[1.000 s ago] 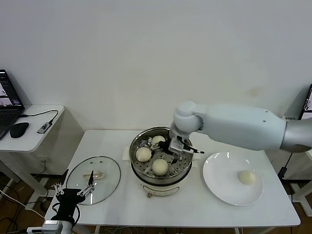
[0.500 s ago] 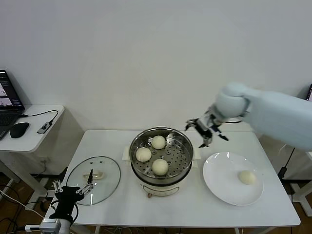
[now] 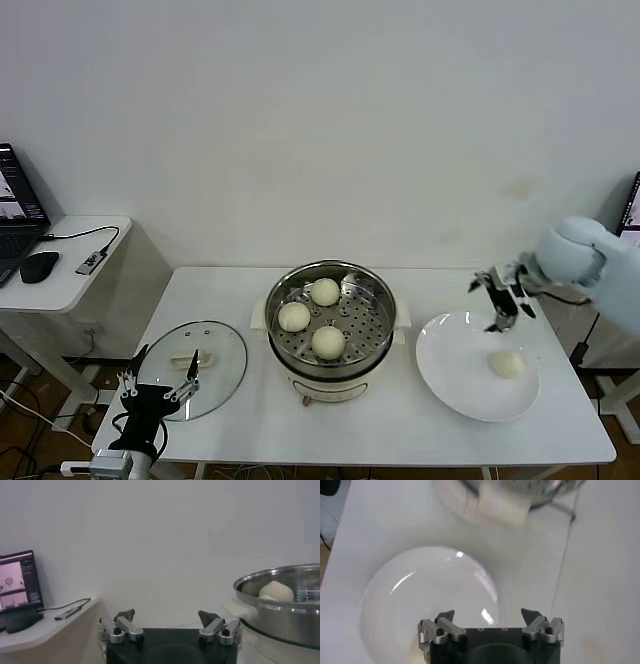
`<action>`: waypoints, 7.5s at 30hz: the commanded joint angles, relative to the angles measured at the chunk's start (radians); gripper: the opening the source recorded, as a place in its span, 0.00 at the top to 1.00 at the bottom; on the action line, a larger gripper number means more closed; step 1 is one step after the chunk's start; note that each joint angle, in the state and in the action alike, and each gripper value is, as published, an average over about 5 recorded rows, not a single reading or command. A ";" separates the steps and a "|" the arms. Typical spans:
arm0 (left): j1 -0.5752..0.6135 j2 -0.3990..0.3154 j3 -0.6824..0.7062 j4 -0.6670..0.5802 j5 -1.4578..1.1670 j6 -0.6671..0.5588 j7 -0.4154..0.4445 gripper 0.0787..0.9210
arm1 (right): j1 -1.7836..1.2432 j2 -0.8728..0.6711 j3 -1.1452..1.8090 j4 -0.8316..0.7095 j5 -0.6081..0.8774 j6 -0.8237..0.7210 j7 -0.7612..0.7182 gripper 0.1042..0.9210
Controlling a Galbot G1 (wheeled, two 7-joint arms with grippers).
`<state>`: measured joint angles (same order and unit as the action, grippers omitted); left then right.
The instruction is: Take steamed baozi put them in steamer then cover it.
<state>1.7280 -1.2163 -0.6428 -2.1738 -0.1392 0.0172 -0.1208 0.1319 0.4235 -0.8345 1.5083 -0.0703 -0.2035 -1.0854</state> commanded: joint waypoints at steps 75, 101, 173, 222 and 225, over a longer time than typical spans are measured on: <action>-0.009 -0.007 -0.002 -0.018 -0.001 0.009 0.001 0.12 | 0.588 0.502 -0.488 0.023 0.647 -0.358 0.198 0.44; -0.007 -0.012 -0.026 -0.014 -0.013 0.005 0.000 0.12 | 0.308 0.614 -0.456 -0.139 0.430 -0.358 0.196 0.44; 0.021 0.083 -0.072 0.358 1.249 -0.229 -0.130 0.12 | -1.734 0.995 1.931 0.440 0.136 0.256 0.915 0.12; -0.508 0.135 0.124 0.758 1.315 -0.190 -0.023 0.12 | -1.739 1.069 1.923 0.364 0.078 0.293 0.965 0.12; -0.527 0.126 0.125 0.784 1.317 -0.190 -0.027 0.12 | -1.737 1.069 1.920 0.362 0.079 0.296 0.966 0.12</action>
<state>1.2584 -1.0824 -0.5342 -1.4530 1.1734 -0.1737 -0.1432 -1.6061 1.4894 1.0868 1.8746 0.0106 0.0887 -0.1218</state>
